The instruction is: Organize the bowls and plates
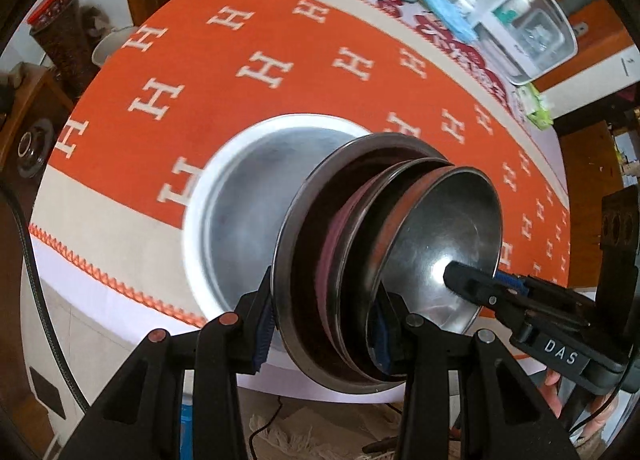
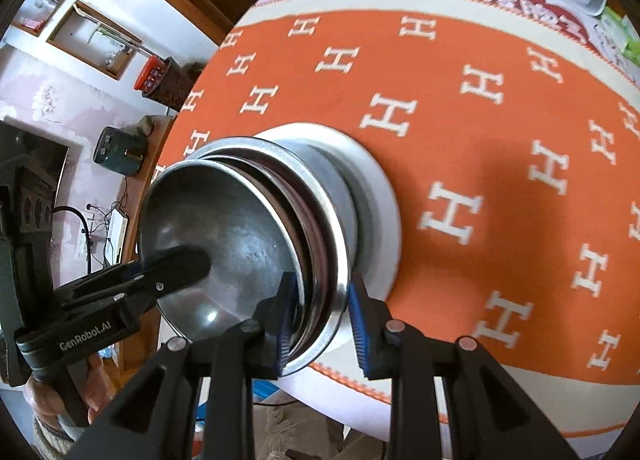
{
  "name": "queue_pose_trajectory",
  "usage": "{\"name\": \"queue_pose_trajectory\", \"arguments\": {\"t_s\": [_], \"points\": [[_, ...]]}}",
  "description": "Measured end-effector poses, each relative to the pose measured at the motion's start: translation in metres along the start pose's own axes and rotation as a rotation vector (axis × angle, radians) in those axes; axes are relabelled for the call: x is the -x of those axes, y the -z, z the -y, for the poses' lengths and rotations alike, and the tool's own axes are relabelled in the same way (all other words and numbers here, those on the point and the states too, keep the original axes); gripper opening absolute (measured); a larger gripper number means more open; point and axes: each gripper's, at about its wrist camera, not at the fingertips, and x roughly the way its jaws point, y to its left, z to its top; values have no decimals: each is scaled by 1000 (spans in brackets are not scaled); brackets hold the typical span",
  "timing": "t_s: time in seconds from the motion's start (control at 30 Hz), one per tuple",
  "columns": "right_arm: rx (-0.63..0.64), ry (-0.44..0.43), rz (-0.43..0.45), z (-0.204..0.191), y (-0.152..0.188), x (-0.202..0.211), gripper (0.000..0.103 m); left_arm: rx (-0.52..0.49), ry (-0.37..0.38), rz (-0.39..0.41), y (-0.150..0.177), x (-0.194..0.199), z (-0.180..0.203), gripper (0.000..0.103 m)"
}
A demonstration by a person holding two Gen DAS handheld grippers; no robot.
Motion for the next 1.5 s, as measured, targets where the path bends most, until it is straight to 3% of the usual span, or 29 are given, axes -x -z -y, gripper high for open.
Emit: {"name": "queue_pose_trajectory", "arguments": {"t_s": [0.43, 0.83, 1.0, 1.27, 1.5], "points": [[-87, 32, -51, -7, -9, -36, 26, -39, 12, -78, -29, -40, -25, 40], [-79, 81, -16, -13, -7, -32, 26, -110, -5, -54, -30, -40, -19, 47], [-56, 97, -7, -17, -7, -31, 29, -113, -7, -31, -29, -31, -19, 70], [-20, 104, 57, -20, -3, -11, 38, -169, -74, 32, -25, -9, -6, 80], [-19, 104, 103, -14, 10, 10, 38, -217, -123, 74, -14, 10, 16, 88]]}}
